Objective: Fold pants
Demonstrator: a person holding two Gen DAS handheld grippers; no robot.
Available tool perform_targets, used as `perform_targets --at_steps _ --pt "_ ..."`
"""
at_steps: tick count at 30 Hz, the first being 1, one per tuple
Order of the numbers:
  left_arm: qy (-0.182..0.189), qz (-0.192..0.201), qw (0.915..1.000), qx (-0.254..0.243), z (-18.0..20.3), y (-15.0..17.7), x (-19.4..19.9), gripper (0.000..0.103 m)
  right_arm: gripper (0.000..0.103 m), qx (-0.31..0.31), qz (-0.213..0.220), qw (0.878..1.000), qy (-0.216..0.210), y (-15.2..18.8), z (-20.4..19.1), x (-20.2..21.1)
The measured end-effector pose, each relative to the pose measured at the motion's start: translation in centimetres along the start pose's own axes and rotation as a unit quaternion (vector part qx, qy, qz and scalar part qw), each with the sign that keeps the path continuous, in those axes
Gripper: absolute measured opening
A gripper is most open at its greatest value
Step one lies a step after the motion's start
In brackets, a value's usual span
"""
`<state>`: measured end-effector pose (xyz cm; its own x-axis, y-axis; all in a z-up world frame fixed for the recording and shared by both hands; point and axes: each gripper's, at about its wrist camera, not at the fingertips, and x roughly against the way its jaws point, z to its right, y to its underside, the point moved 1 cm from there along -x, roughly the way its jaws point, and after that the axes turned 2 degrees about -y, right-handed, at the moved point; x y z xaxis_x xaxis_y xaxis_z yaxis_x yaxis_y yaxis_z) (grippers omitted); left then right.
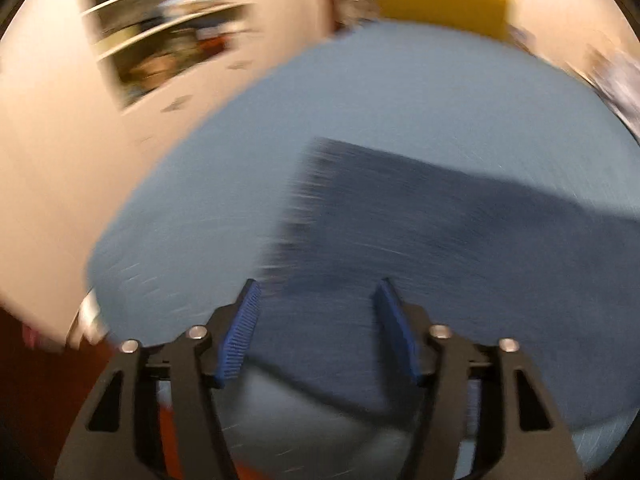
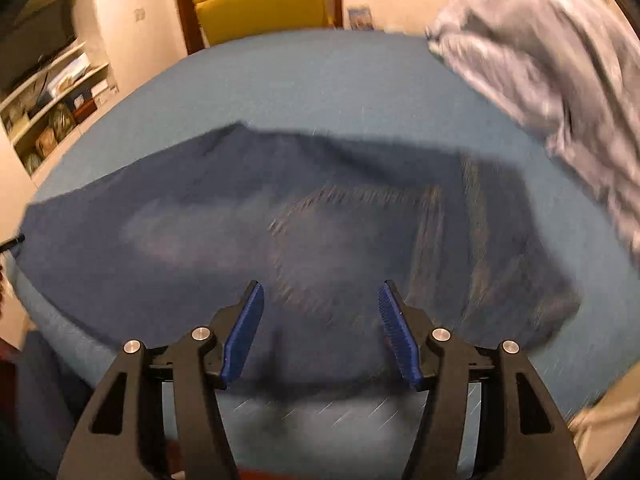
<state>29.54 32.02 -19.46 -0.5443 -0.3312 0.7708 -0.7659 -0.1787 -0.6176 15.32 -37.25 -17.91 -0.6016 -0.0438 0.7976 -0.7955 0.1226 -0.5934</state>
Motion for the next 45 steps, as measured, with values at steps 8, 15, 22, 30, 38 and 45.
perform_targets --at_steps 8,15,22,30,38,45 --pt "0.245 0.084 0.9631 -0.074 13.7 6.6 13.6 0.06 0.021 0.018 -0.023 1.0 0.009 2.4 -2.8 -2.9" --pt "0.387 0.083 0.8918 -0.219 32.0 16.3 20.5 0.055 0.019 0.06 -0.005 0.998 0.027 3.9 -3.6 -2.2" --pt "0.404 0.103 0.848 -0.327 44.0 19.7 23.4 0.054 0.017 0.048 0.024 0.999 0.006 5.3 -3.0 -0.8" --pt "0.398 0.099 0.8095 -0.42 52.3 23.0 24.8 0.028 0.009 -0.026 0.047 0.998 0.032 6.3 4.9 4.0" --pt "0.407 0.078 0.8173 -0.4 51.5 22.5 24.6 0.009 0.048 -0.171 0.08 0.98 0.064 7.1 15.4 7.3" --pt "0.389 0.107 0.8136 -0.418 50.8 22.4 26.9 0.0 0.051 -0.331 0.093 0.936 -0.073 7.4 20.7 6.8"
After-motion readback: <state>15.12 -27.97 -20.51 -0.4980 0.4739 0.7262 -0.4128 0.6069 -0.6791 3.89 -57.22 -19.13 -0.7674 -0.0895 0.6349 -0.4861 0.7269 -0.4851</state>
